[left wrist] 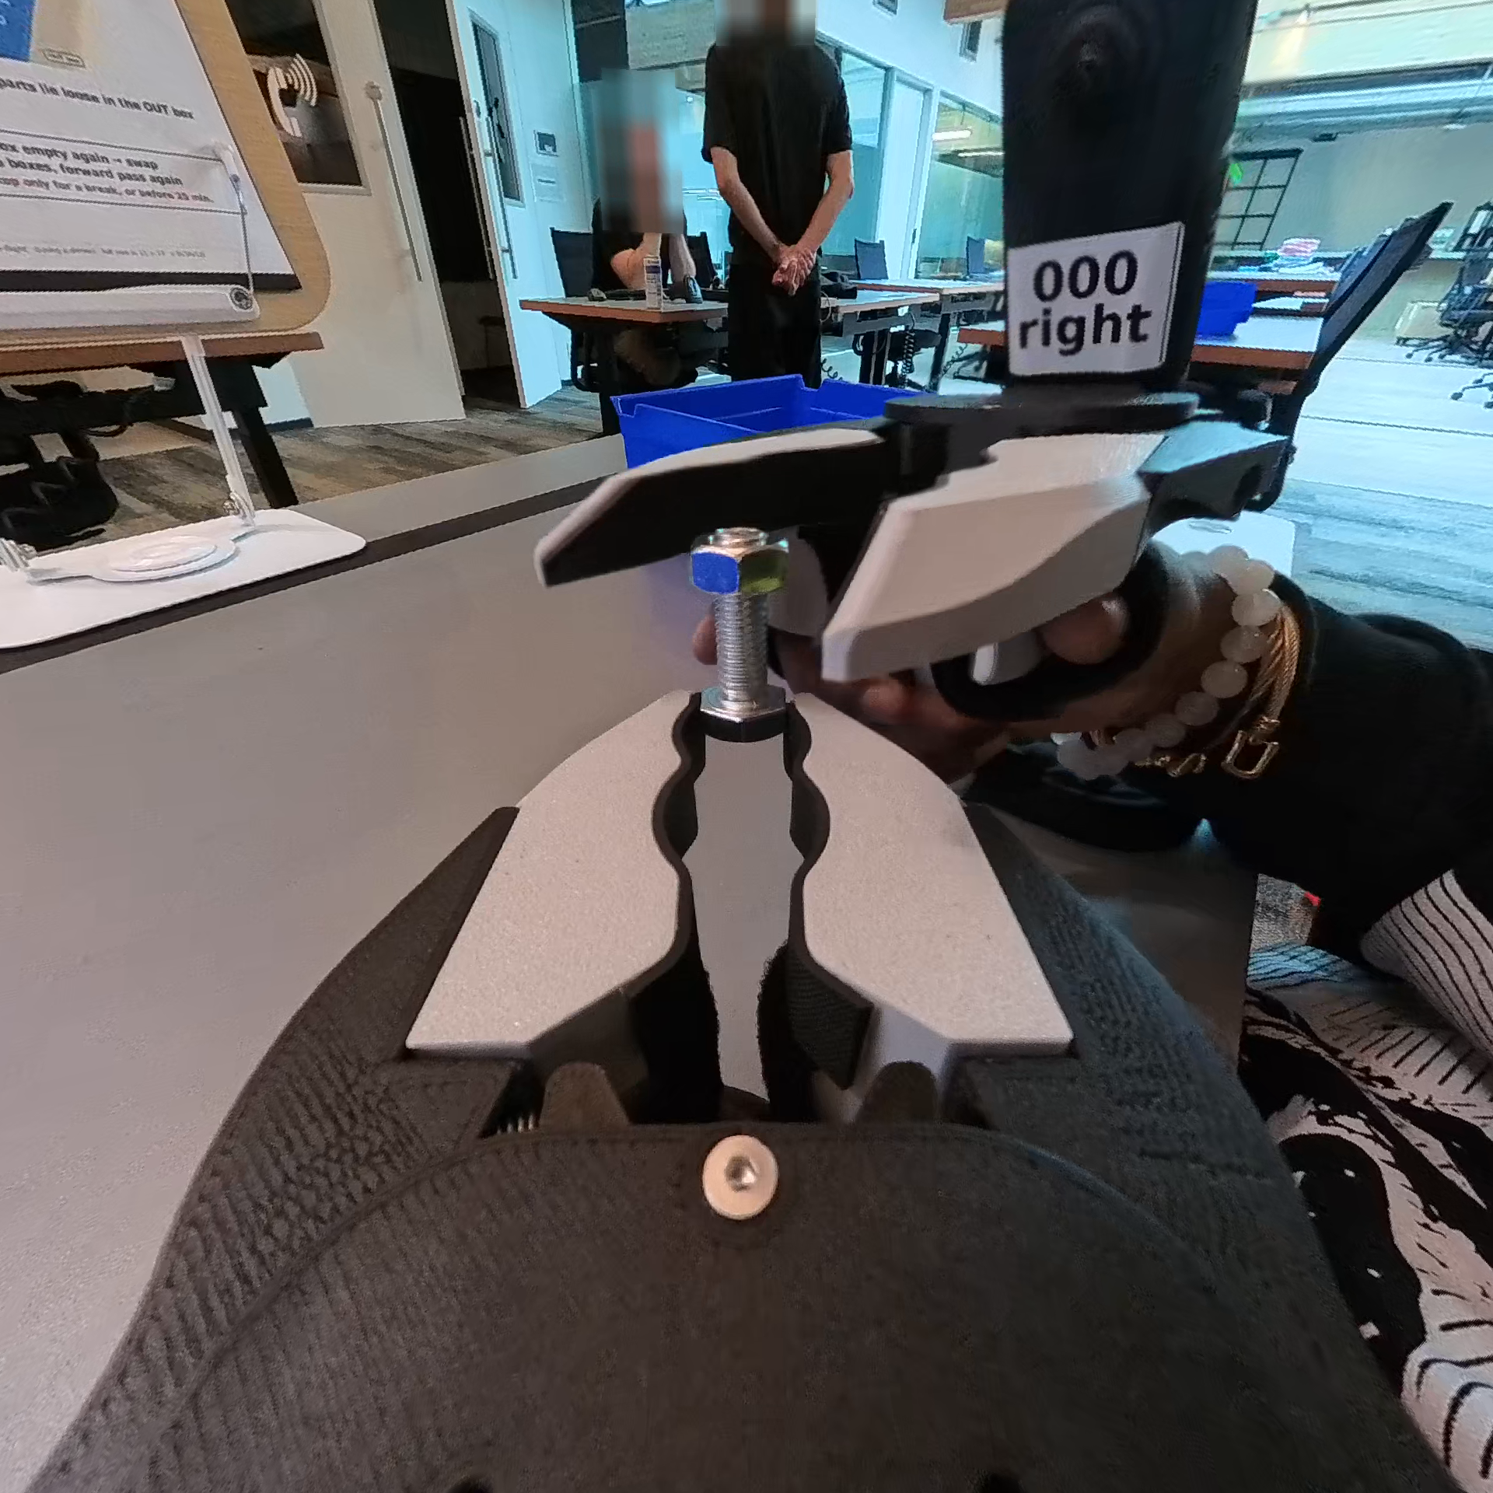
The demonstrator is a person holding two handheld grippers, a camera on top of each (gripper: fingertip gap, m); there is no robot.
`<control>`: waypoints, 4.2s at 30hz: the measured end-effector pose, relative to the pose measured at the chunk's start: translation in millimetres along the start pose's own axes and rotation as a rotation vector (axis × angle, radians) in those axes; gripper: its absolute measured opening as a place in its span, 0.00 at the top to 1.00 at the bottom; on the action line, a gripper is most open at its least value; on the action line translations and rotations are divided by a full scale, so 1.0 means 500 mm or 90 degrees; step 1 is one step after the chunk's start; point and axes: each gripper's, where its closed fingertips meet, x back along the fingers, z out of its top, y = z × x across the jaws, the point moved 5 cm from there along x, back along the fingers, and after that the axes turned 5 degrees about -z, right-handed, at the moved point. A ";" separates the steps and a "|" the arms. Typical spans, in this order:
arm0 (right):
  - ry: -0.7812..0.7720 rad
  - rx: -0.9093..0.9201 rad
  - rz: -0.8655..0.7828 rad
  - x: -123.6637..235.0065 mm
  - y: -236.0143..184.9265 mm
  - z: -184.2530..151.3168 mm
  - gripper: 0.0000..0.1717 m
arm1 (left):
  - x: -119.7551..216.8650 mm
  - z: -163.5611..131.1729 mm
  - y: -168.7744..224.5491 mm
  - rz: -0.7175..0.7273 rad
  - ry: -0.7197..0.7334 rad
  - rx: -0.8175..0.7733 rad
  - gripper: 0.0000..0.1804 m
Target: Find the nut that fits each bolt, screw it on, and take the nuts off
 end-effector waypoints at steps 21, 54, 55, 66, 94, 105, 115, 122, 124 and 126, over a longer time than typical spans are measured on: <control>0.024 -0.004 -0.028 0.077 -0.029 -0.008 0.84 | 0.002 0.001 -0.005 0.006 0.009 0.010 0.90; -0.004 0.012 -0.034 0.062 -0.021 -0.008 0.81 | 0.001 0.001 -0.010 0.013 0.009 0.019 0.90; 0.000 0.012 -0.018 0.068 -0.029 -0.007 0.85 | 0.001 0.000 -0.010 0.012 0.008 0.020 0.90; 0.006 -0.003 -0.047 0.033 0.010 -0.003 0.69 | 0.001 0.001 -0.008 0.009 0.008 0.015 0.90; 0.010 0.003 -0.030 0.087 -0.024 -0.009 0.87 | 0.001 -0.001 -0.008 0.011 0.006 0.016 0.90; -0.001 -0.005 -0.027 0.013 0.006 -0.009 0.73 | 0.000 -0.001 -0.006 0.007 0.004 0.011 0.90; -0.018 0.003 0.004 -0.011 -0.002 -0.013 0.75 | -0.001 -0.003 -0.003 0.002 -0.002 0.003 0.90; -0.020 -0.002 -0.034 0.026 -0.003 -0.015 0.74 | -0.001 -0.004 -0.005 0.010 -0.004 0.007 0.90; -0.018 -0.008 -0.048 0.049 -0.005 -0.016 0.76 | 0.000 -0.004 -0.007 0.009 -0.002 0.012 0.90; -0.019 -0.011 0.003 0.076 -0.024 -0.015 0.91 | 0.000 -0.004 -0.009 0.014 -0.002 0.016 0.90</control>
